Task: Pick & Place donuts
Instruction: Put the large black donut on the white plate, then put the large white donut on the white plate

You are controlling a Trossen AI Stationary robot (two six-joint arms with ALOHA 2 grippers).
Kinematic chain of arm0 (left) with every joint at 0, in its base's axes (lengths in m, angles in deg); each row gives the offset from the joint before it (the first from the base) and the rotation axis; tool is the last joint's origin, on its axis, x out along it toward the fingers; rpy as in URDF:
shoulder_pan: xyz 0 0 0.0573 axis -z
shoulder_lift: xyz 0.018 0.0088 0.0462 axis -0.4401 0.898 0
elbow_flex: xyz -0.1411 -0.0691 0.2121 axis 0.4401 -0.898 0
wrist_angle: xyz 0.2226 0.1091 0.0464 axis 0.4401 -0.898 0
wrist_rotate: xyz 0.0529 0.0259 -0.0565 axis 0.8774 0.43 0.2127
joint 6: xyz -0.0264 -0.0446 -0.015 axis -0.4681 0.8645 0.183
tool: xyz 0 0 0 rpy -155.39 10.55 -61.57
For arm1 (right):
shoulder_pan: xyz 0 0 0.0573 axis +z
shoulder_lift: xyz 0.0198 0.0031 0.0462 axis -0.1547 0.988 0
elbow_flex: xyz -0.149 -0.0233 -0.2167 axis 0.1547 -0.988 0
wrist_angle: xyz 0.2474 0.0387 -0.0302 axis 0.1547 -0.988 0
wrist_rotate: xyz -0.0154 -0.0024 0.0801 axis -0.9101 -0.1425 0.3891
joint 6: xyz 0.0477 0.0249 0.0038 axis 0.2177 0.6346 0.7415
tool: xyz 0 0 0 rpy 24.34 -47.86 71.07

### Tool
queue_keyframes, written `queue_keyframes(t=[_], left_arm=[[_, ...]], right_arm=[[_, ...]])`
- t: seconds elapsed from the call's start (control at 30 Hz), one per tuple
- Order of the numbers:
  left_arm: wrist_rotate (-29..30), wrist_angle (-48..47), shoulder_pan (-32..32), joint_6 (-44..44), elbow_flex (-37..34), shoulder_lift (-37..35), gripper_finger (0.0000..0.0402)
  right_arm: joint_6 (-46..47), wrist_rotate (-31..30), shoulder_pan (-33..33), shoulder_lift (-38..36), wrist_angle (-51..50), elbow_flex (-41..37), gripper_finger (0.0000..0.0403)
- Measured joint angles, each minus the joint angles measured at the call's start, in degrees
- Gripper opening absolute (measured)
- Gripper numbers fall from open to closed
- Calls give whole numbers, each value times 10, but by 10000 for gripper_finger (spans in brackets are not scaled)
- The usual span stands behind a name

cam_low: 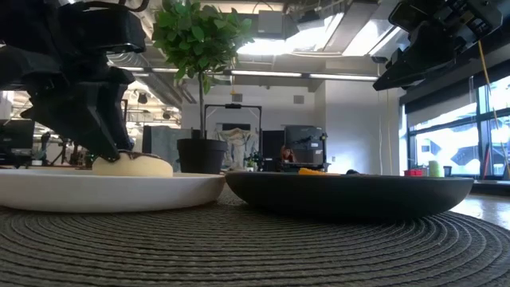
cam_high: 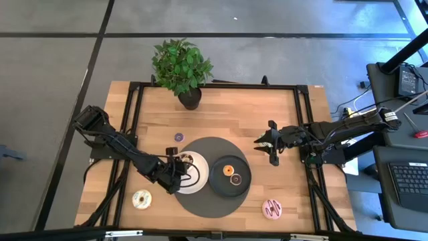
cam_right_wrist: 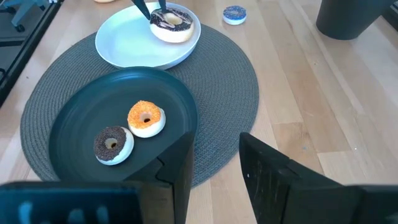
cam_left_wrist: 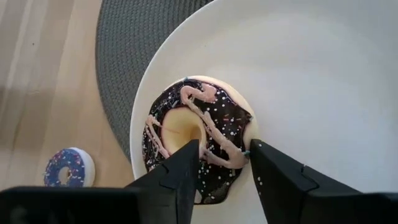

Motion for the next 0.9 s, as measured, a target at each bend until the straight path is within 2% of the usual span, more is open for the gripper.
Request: queue_keyframes(t=[0.2,0.43,0.77,0.9], left_arm=[[-13,-12,0,0,0,-13,150],[-61,-15,0,33,0,-52,151],[-251,-40,23,279,0,-155,152],[-273,-78,66,272,0,-162,150]], right_arm=[[0,0,0,0,-5,0,131],[-1,0,0,0,-8,0,131],[-15,0,0,0,-8,0,131],[-15,1,0,0,-8,0,131]])
